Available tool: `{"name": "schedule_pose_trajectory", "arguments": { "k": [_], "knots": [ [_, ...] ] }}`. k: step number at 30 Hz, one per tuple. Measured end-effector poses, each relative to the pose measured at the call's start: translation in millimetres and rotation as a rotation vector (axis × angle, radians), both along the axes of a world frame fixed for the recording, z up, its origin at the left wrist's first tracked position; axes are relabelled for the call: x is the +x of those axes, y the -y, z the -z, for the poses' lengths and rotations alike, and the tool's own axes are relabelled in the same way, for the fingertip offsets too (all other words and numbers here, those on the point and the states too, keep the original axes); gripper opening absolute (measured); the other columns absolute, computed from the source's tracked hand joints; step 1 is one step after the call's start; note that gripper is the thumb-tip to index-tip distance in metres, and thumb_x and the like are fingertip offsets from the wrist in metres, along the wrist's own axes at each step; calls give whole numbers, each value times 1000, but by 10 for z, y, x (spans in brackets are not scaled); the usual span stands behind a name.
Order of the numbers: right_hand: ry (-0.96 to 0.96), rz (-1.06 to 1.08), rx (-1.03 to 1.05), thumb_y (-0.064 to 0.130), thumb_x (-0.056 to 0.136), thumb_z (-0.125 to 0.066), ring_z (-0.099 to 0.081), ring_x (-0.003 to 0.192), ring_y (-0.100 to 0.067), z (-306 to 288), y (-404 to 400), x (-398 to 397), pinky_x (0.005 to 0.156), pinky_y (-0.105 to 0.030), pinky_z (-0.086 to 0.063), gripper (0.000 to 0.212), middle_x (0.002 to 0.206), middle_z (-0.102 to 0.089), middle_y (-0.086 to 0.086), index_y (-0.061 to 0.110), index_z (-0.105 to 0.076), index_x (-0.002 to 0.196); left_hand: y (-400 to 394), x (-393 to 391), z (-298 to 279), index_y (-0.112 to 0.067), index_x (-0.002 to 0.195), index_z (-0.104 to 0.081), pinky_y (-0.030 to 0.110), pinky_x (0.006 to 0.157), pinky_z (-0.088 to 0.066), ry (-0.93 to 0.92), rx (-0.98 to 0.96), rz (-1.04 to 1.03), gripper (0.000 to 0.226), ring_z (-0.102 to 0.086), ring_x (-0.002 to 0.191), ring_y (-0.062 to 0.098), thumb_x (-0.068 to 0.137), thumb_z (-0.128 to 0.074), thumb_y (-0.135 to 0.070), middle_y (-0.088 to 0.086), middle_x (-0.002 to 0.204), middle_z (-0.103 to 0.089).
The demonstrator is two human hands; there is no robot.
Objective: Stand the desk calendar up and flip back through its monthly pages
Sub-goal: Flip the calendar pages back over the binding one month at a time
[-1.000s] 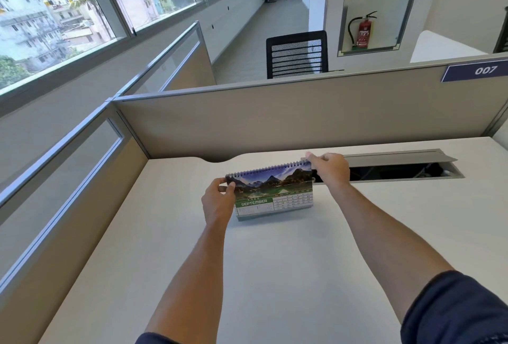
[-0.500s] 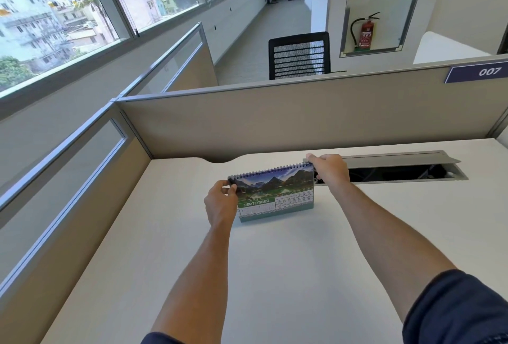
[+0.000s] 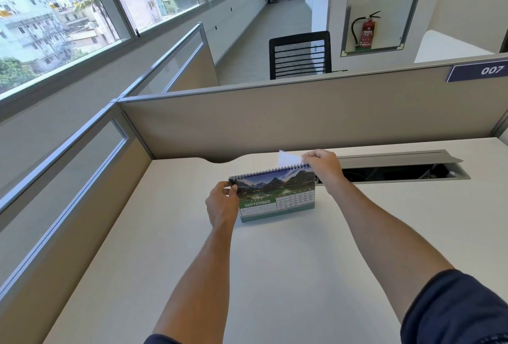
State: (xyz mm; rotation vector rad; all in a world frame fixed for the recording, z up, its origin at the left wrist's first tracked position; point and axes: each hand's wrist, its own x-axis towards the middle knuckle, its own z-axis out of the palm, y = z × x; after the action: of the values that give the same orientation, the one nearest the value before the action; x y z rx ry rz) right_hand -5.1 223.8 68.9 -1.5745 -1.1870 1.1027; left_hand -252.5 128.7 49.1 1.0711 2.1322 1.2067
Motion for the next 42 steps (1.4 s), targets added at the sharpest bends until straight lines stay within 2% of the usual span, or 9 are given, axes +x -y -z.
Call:
{"name": "schedule_pose_trajectory", "arguments": {
  "k": [5,11,15,22,25,29,34,38,42],
  "knots": [
    [-224,-96,48,-18,89,-51,-69,101,-25,-107,84,27,62,-25,-61,44,111,-73,-15,8,-69,120,4,-15,2,-13,113,-71,28,75,-44,6,-7,2,22,-64,89,22,99,-61,-26,4,103,-74],
    [-240,-109,125,-31,79,-49,-66,80,-24,-103,108,86,56,-21,-59,49,84,-71,-9,12,-72,73,-7,-50,-42,-15,103,-73,28,75,-45,28,-18,20,16,-64,88,23,99,-58,-20,1,93,-71],
    [-154,-102,166,-26,68,-36,-67,94,-25,11,71,194,89,-33,-55,60,87,-74,-5,16,-75,51,-25,-173,0,-22,77,-71,38,76,-59,141,-6,28,22,-71,83,28,90,-55,-16,3,85,-75],
    [-146,-158,91,-8,91,-45,-65,87,-20,-70,171,154,63,-25,-54,36,92,-75,-12,3,-78,82,-16,-215,-50,-8,108,-71,38,80,-57,531,52,32,49,-72,90,28,106,-40,-47,13,98,-75],
    [-97,-136,121,-7,89,-60,-64,93,-18,-22,165,165,79,-22,-54,22,97,-74,-7,7,-77,93,-15,-203,-19,-18,99,-71,41,85,-59,351,37,62,32,-74,88,23,100,-56,-45,8,97,-76],
    [-58,-61,111,15,86,-77,-69,97,-26,87,102,205,91,-41,-55,16,95,-70,-4,17,-68,98,-14,-121,-17,-20,120,-68,36,88,-56,92,10,68,29,-72,91,21,95,-64,-35,-1,92,-75],
    [113,26,-7,51,84,-73,-74,85,-37,91,65,180,71,-38,-53,46,72,-62,-8,12,-57,67,-9,-23,-36,-20,125,-67,29,77,-45,-2,8,36,27,-64,88,23,99,-60,-27,3,100,-74],
    [211,41,-26,47,86,-72,-49,61,-30,28,34,130,63,-35,-30,58,62,-39,-8,19,-32,55,-7,-34,-13,-17,124,-68,28,75,-43,-1,13,34,28,-64,87,22,100,-59,-27,6,103,-76],
    [289,101,-130,45,88,-72,-42,53,-25,-75,38,82,52,-31,-27,55,57,-42,-3,16,-36,59,-11,-57,1,-15,125,-69,28,75,-44,5,23,37,29,-66,87,23,100,-59,-27,6,102,-76]
  ]
}}
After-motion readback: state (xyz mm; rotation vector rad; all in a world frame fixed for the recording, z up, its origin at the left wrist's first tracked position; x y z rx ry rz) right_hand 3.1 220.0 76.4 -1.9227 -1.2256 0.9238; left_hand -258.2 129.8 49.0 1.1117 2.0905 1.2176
